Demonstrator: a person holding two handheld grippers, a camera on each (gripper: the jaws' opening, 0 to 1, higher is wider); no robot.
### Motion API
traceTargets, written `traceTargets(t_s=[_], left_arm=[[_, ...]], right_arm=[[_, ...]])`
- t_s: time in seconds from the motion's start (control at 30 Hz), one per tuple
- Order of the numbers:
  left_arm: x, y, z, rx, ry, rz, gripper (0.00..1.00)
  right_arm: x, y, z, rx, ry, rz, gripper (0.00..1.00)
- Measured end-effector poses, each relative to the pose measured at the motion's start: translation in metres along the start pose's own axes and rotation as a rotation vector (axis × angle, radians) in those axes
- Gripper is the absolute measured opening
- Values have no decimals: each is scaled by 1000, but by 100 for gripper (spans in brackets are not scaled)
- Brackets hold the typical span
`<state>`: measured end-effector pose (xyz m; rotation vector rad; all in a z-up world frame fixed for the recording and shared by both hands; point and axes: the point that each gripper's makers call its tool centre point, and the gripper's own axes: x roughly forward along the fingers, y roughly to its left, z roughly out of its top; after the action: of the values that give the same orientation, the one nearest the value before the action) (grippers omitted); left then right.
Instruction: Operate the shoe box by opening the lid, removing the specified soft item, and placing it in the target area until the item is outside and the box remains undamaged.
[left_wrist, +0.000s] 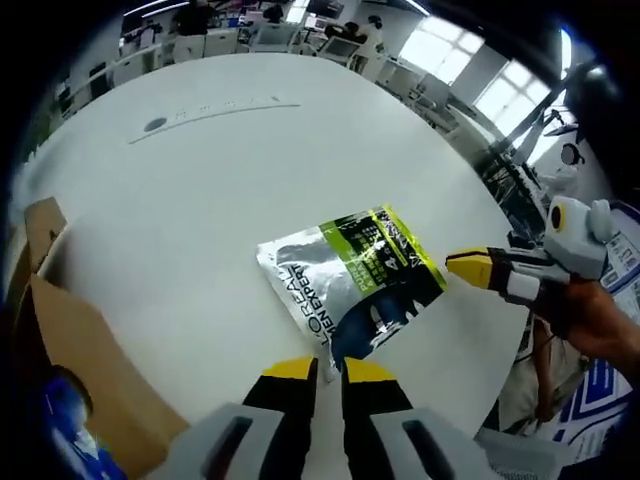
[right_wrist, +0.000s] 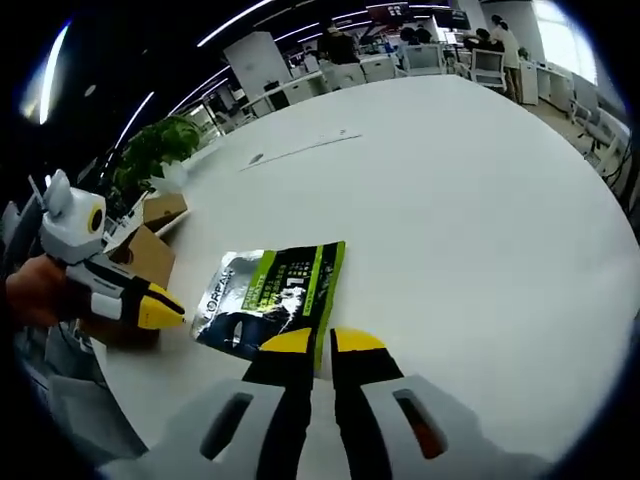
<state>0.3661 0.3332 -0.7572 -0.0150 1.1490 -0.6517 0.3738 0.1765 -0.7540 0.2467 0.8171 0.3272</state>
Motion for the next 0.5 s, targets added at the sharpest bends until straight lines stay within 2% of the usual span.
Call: traceTargets(t_s=[0.23,0.5], left_arm=[[-21,6,4,-6,-58,-8,9],[-61,29,5,-27,-168,-4,10]], right_arm=[[-9,8,11,-33,-14,-9,5],[-11,43,19,-70,-31,17,6]])
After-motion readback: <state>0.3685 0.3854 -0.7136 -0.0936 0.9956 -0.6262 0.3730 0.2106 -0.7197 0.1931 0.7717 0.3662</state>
